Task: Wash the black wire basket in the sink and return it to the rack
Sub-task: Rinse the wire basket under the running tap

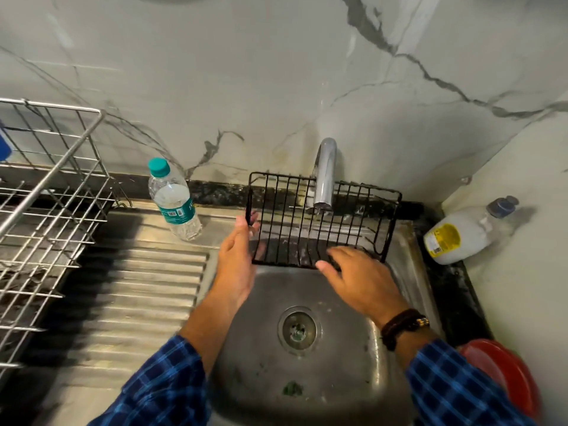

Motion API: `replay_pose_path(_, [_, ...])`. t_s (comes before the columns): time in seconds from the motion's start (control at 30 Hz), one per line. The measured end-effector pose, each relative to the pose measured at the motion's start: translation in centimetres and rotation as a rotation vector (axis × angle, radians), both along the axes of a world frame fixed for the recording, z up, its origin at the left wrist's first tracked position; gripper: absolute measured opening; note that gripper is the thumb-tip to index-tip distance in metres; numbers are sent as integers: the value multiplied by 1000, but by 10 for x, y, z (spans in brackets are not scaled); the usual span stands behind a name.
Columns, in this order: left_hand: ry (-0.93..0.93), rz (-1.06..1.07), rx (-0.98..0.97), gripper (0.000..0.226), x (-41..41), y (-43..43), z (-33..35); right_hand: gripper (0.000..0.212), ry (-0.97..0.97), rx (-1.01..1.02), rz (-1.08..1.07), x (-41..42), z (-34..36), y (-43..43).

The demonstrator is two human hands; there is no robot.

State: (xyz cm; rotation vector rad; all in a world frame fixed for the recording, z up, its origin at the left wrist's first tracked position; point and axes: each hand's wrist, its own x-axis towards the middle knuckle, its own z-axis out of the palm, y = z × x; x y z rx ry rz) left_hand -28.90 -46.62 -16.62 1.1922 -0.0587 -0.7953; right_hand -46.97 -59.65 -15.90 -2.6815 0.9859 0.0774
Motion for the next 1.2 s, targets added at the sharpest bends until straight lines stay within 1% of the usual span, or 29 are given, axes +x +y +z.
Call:
replay_pose_path(0.03, [14, -7, 39, 52, -2, 4, -3, 60, -27, 44, -36, 3, 4, 2])
replay_pose_path(0.07, [34, -16, 82, 52, -5, 9, -6, 57, -13, 32, -75, 8, 8, 5])
replay_pose_path(0.13, [59, -29, 140, 53, -13, 15, -12, 43, 122, -67, -109, 21, 9, 6])
replay_pose_path(0.17, [63, -42, 157, 52, -17, 17, -13, 35, 174, -74, -113, 27, 8, 5])
replay_pose_path(0.2, [64, -56, 178, 52, -22, 19, -13, 30, 183, -30, -123, 31, 7, 6])
replay_pose_path(0.23, [61, -69, 191, 50, -26, 20, -13, 29, 131, 84, -139, 36, -1, 2])
replay_pose_path(0.27, [57, -79, 207, 49, -30, 22, -13, 31, 44, 241, -207, 39, 0, 2])
replay_pose_path(0.33, [49, -80, 243, 44, -37, 26, -14, 34, -151, 572, -488, 44, -8, -6])
replay_pose_path(0.37, [43, -74, 264, 41, -40, 28, -14, 35, -246, 670, -634, 45, -12, -9])
replay_pose_path(0.4, [38, -67, 284, 38, -42, 32, -14, 36, -297, 670, -738, 45, -13, -11])
replay_pose_path(0.47, [49, -47, 311, 35, -42, 40, -12, 32, -381, 539, -862, 41, -18, -12])
replay_pose_path(0.5, [65, -34, 317, 35, -41, 43, -10, 27, -448, 530, -918, 41, -18, -7])
replay_pose_path(0.57, [113, -11, 332, 40, -40, 48, -4, 24, -568, 601, -994, 40, -16, 4])
replay_pose_path(0.63, [176, 7, 355, 52, -39, 50, 2, 26, -534, 614, -970, 41, -19, 13])
replay_pose_path(0.67, [199, 15, 367, 57, -40, 50, 5, 25, -508, 648, -927, 45, -19, 19])
replay_pose_path(0.7, [214, 17, 377, 59, -41, 49, 8, 22, -502, 723, -880, 52, -18, 24])
replay_pose_path(0.77, [216, 13, 384, 61, -44, 46, 13, 15, -488, 931, -795, 65, -17, 35])
replay_pose_path(0.87, [195, 8, 360, 60, -49, 42, 19, 15, -468, 1131, -697, 79, -4, 41])
replay_pose_path(0.93, [168, 11, 350, 54, -50, 44, 22, 17, -528, 1202, -753, 76, 1, 29])
replay_pose_path(1.0, [147, 27, 342, 47, -50, 48, 22, 16, -650, 1168, -891, 64, 3, 13])
replay_pose_path(1.03, [135, 36, 349, 46, -49, 49, 24, 14, -695, 1068, -976, 57, 1, 4])
replay_pose_path(1.07, [125, 46, 353, 48, -50, 52, 24, 13, -700, 943, -1032, 52, -2, -3])
replay_pose_path(1.13, [121, 57, 360, 56, -50, 53, 25, 14, -583, 689, -1022, 48, -11, -5])
replay_pose_path(1.17, [133, 61, 367, 59, -52, 53, 25, 13, -499, 576, -986, 48, -14, 1])
replay_pose_path(1.2, [144, 66, 374, 61, -53, 53, 25, 17, -415, 487, -941, 48, -19, 7])
